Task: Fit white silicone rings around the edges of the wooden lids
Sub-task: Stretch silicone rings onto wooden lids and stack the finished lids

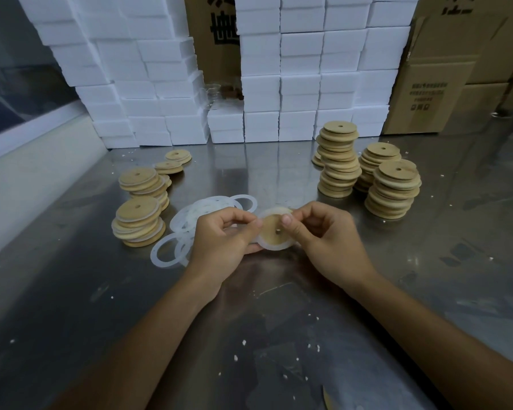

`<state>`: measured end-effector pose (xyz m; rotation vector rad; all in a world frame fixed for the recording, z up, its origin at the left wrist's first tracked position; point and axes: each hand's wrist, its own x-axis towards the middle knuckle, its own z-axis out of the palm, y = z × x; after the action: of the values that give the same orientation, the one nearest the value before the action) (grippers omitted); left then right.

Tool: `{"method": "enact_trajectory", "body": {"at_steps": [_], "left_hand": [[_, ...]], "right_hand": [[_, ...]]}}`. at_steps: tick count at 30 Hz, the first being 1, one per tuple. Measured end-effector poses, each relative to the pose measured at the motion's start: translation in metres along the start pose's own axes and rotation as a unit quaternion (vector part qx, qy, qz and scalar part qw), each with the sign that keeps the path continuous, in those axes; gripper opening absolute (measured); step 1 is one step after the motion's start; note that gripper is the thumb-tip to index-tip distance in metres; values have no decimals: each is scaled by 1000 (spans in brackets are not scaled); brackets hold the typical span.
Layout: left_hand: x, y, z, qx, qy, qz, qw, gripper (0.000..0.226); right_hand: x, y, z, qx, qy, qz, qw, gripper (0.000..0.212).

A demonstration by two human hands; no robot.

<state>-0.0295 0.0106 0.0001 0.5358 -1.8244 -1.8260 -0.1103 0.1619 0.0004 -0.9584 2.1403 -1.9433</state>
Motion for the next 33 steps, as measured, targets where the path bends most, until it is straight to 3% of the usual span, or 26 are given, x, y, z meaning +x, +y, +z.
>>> {"method": "enact_trajectory", "body": {"at_steps": [5,12,19,33], "left_hand": [[0,-2,0,44,-2,58,997,3],[2,-2,-3,46,5,54,997,4],[2,-1,-5,52,0,45,998,15],[7,-2,-14,147,-20,73,986,15]], "right_hand": [[1,0,-1,15,13,1,1000,12],[0,-1,0,47,-1,23,999,5],[2,-1,-2,42,-2,43,998,10],[8,3,-13,22,-45,89,995,13]]}}
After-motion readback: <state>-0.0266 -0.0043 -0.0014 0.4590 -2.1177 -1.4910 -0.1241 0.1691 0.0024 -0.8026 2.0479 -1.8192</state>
